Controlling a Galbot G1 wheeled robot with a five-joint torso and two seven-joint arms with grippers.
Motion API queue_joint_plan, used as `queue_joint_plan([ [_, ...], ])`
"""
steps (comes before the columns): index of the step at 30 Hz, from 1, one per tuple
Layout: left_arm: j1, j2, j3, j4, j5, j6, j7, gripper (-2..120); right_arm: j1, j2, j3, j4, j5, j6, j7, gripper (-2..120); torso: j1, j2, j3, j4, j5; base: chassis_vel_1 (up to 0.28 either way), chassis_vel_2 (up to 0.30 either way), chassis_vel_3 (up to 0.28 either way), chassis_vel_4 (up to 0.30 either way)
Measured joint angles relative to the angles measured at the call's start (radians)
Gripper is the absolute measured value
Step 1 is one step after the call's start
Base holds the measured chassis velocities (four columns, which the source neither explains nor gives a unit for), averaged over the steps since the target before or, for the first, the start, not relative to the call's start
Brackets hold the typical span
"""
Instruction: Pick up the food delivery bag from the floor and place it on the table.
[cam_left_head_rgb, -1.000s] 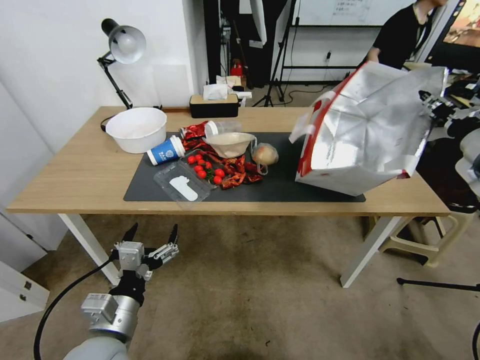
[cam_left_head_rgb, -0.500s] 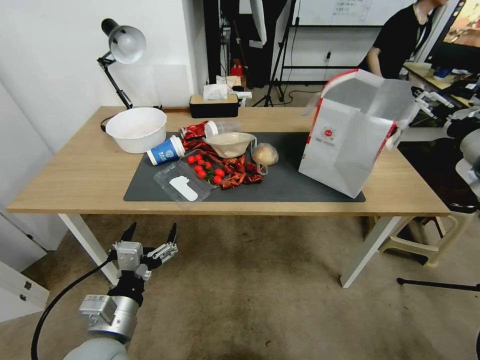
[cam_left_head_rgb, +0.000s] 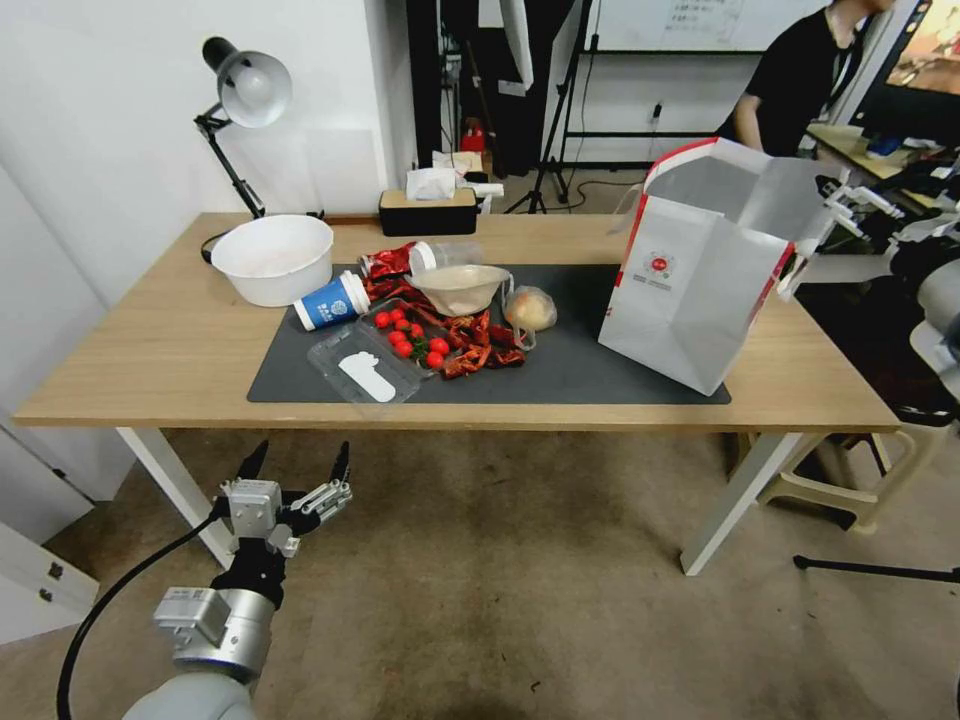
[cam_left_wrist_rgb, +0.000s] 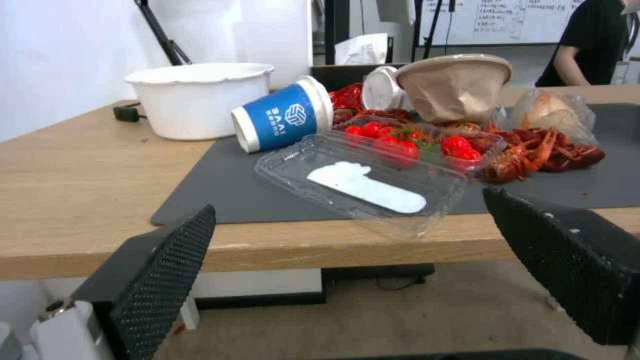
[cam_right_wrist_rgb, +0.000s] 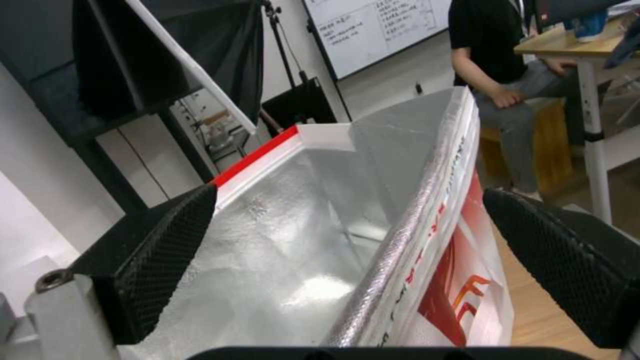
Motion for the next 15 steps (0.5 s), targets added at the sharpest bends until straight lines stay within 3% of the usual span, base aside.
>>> queue_joint_plan([
  [15,0.001,0.001,-0.001,-0.001,-0.001,-0.002,-0.003,100,-0.02,0.003,0.005,0.016,-0.006,-0.004,-0.002,100,0.0,0.0,0.0,0.0,0.0,0.0,0.0,0.0,0.0],
])
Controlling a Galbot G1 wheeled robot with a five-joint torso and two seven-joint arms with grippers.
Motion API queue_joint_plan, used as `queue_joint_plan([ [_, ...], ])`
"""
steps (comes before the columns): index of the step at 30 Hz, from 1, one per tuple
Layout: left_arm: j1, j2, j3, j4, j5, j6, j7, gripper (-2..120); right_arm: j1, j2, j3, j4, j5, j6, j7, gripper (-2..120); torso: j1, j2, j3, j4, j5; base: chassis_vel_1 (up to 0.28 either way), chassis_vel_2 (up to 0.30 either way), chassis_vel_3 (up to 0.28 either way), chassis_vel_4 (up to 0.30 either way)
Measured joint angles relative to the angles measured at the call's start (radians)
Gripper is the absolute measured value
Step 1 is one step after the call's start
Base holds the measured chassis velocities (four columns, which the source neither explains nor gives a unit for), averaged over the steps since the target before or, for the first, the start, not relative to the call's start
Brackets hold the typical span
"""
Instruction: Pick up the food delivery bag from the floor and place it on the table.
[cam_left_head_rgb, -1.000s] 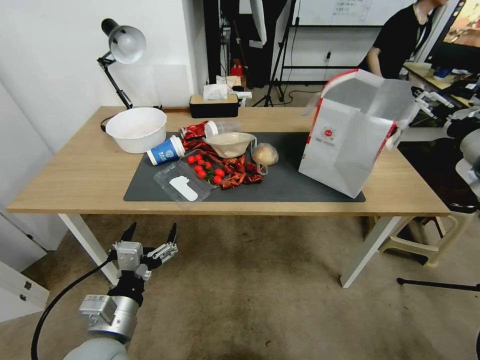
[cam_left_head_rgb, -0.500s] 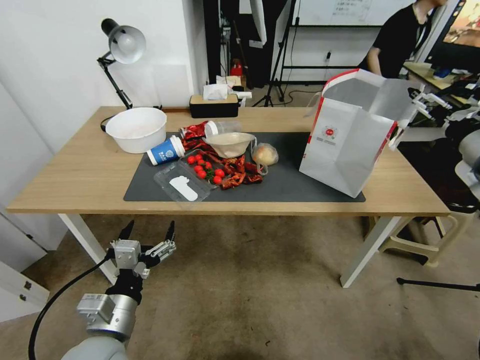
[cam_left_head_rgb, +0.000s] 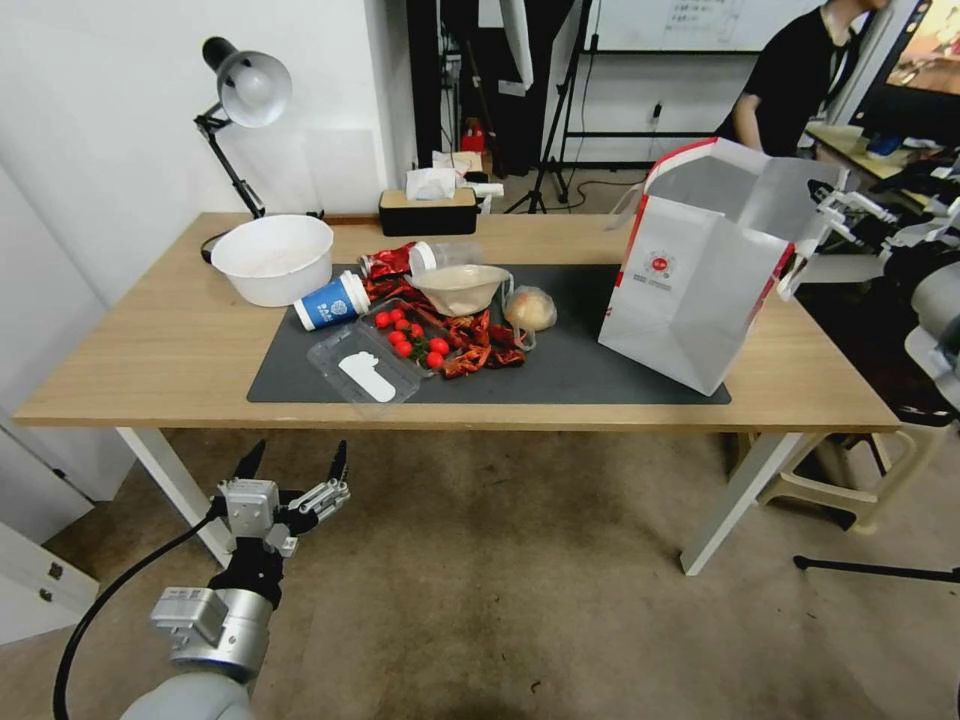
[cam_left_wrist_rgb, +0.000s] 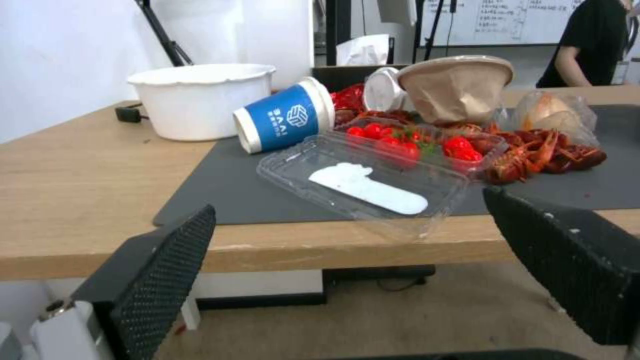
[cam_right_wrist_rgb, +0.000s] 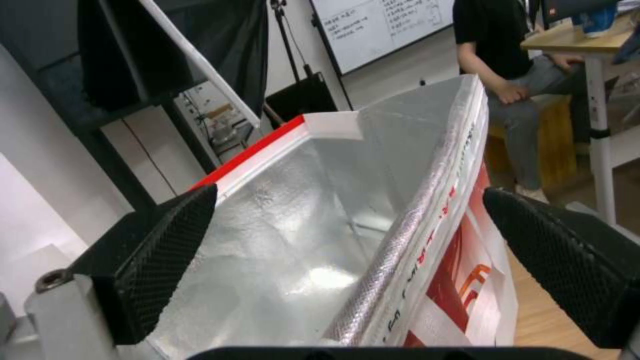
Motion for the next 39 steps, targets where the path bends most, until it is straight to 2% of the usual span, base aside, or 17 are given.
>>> queue_joint_plan([
  [11,0.002,0.001,-0.001,-0.007,0.0,-0.001,0.0,100,-0.009,-0.002,0.004,0.015,0.004,0.0,-0.004,100,0.0,0.0,0.0,0.0001,0.0,0.0,0.0,0.0,0.0],
  [19,0.002,0.001,-0.005,-0.014,0.0,-0.001,-0.001,100,-0.101,0.025,0.054,0.128,-0.085,0.037,-0.049,100,0.0,0.0,0.0,-0.0001,-0.0001,0.0,0.0,0.0,0.0],
  [25,0.001,-0.002,-0.006,-0.015,-0.001,-0.001,-0.003,100,-0.167,0.065,0.053,0.232,-0.308,0.084,-0.118,100,0.0,0.0,0.0,0.0,-0.0003,0.0,0.0,0.0,0.0],
  [31,0.003,-0.006,-0.011,-0.021,0.0,-0.002,-0.004,100,-0.213,0.1,0.039,0.29,-0.441,0.121,-0.156,100,0.0,0.0,0.0,0.0001,0.0,0.0,0.0,0.0,0.0],
  [35,0.004,-0.009,-0.014,-0.024,0.0,-0.003,-0.006,100,-0.265,0.13,0.035,0.315,-0.539,0.169,-0.177,100,0.0,0.0,0.0,0.0,-0.0001,0.0,0.0,0.0,0.0],
  [38,0.004,-0.014,-0.015,-0.028,0.003,-0.003,-0.009,100,-0.334,0.175,0.033,0.346,-0.668,0.226,-0.195,100,0.0,0.0,0.0,0.0,0.0,0.0,0.0,0.0,0.0],
  [39,0.004,-0.014,-0.015,-0.028,0.003,-0.003,-0.009,100,-0.334,0.175,0.033,0.346,-0.668,0.226,-0.195,100,0.0,0.0,0.0,0.0,0.0,0.0,0.0,0.0,0.0],
])
